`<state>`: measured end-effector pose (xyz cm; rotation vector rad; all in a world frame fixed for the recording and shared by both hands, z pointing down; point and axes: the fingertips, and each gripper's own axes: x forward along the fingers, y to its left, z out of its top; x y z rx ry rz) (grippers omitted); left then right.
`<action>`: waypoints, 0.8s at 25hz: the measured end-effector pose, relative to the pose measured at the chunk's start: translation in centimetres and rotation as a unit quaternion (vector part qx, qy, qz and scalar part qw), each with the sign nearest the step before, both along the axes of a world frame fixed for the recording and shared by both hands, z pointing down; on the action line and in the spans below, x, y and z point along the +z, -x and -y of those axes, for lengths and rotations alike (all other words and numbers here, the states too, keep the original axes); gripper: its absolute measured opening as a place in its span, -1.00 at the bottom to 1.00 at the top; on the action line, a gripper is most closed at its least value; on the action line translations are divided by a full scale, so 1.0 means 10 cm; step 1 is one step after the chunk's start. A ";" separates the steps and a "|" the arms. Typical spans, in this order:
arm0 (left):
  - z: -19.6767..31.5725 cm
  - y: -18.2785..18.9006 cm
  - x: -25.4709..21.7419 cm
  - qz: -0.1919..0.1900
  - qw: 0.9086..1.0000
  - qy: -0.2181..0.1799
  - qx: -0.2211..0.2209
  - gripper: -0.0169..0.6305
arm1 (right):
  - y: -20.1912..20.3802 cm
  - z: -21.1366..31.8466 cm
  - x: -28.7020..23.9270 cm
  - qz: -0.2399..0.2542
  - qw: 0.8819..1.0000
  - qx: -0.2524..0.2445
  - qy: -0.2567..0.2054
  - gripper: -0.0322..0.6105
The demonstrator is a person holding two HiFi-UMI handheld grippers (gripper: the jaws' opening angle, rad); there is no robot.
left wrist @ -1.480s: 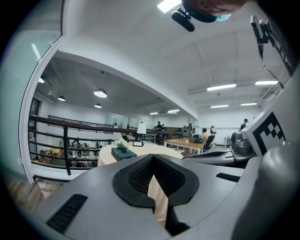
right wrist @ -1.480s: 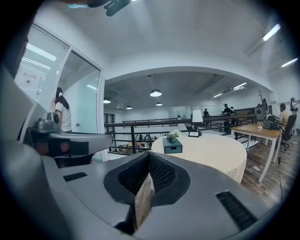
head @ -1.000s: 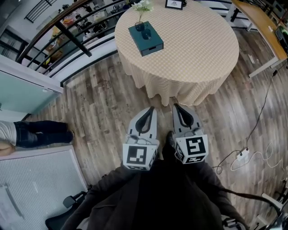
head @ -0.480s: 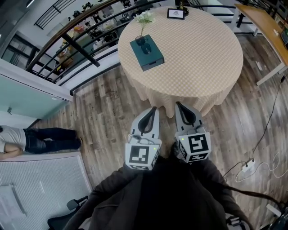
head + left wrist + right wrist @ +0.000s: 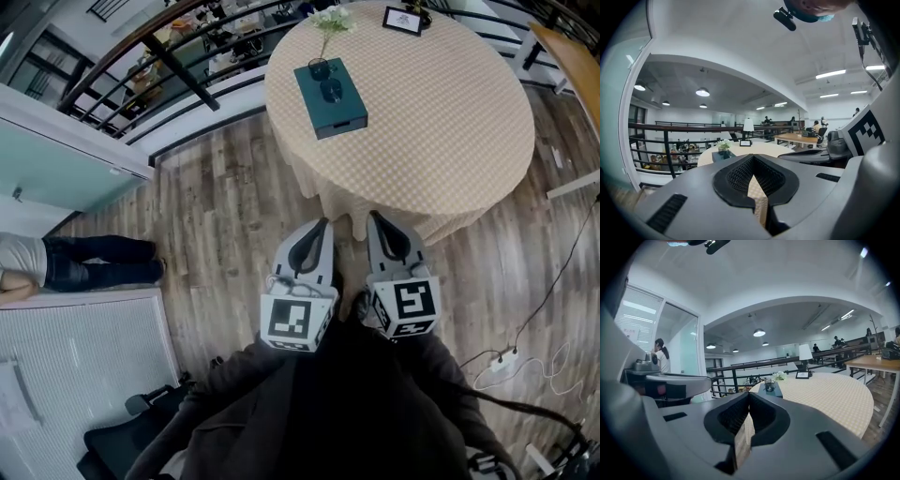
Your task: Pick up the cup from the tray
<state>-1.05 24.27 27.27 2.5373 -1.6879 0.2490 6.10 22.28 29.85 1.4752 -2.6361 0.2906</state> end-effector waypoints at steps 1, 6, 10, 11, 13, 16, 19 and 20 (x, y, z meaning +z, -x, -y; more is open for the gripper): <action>0.07 0.04 0.02 -0.007 1.000 -0.001 -0.005 -0.93 | 0.04 0.05 0.03 -0.002 1.000 -0.002 0.002 -0.88; 0.35 0.15 0.12 -0.005 1.000 0.017 0.003 -0.93 | 0.13 0.34 0.08 -0.010 1.000 0.002 0.011 -0.88; 0.67 0.22 0.17 -0.012 1.000 0.027 0.009 -0.93 | 0.22 0.62 0.16 -0.015 1.000 0.007 0.023 -0.88; 0.75 0.25 0.18 -0.013 0.999 0.028 0.010 -0.93 | 0.25 0.70 0.17 -0.017 1.000 0.007 0.025 -0.88; 0.93 0.30 0.19 -0.016 0.999 0.030 0.012 -0.93 | 0.31 0.88 0.19 -0.018 0.999 0.007 0.026 -0.88; 1.20 0.36 0.17 -0.020 0.999 0.029 0.016 -0.93 | 0.40 1.16 0.16 -0.021 0.999 0.008 0.024 -0.88; 1.46 0.46 0.11 -0.024 0.999 0.020 0.018 -0.93 | 0.50 1.42 0.09 -0.025 0.999 0.009 0.017 -0.88; 1.54 0.49 0.08 -0.027 0.999 0.016 0.018 -0.93 | 0.54 1.50 0.06 -0.028 0.999 0.009 0.015 -0.88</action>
